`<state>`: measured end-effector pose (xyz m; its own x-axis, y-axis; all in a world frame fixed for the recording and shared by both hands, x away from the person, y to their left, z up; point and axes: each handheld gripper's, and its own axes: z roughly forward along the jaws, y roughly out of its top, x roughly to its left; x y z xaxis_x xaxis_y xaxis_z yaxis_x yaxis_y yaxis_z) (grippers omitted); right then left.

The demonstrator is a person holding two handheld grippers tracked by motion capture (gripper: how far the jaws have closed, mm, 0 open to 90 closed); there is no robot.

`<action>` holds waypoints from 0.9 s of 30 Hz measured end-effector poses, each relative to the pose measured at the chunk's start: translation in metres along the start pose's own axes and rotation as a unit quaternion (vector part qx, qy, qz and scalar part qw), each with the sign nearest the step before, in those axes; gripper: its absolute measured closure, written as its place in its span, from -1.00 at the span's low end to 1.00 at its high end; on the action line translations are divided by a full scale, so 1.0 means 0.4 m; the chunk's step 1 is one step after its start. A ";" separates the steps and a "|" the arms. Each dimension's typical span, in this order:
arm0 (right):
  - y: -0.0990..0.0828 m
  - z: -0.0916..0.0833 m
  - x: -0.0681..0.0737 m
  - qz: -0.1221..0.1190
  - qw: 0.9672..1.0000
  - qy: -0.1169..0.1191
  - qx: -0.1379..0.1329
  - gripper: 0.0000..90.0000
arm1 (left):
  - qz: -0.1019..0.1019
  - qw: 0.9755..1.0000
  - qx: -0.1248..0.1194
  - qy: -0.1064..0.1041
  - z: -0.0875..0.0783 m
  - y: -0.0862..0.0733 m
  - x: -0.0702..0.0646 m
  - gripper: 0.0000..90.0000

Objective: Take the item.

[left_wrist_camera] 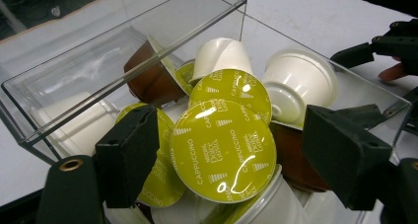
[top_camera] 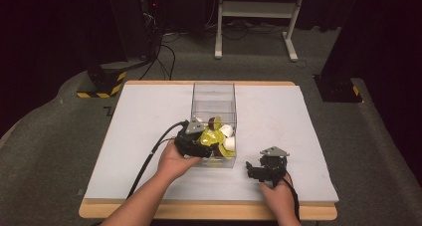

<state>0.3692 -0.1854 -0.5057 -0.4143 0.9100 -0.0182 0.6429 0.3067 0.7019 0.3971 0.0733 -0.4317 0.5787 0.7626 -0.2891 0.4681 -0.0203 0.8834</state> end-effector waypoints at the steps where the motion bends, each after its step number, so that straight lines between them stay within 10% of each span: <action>1: 0.000 0.000 0.000 0.000 1.000 0.000 0.000 -0.80 | 0.001 1.000 0.000 0.001 0.002 0.000 -0.001 -0.47; 27: 0.000 0.000 0.000 0.000 1.000 0.000 0.000 -0.80 | 0.028 0.999 0.009 0.019 0.011 -0.024 -0.007 -0.17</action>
<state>0.3692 -0.1854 -0.5057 -0.4144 0.9099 -0.0186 0.6426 0.3070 0.7020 0.3939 0.0685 -0.4409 0.5782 0.7843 -0.2248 0.4486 -0.0755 0.8905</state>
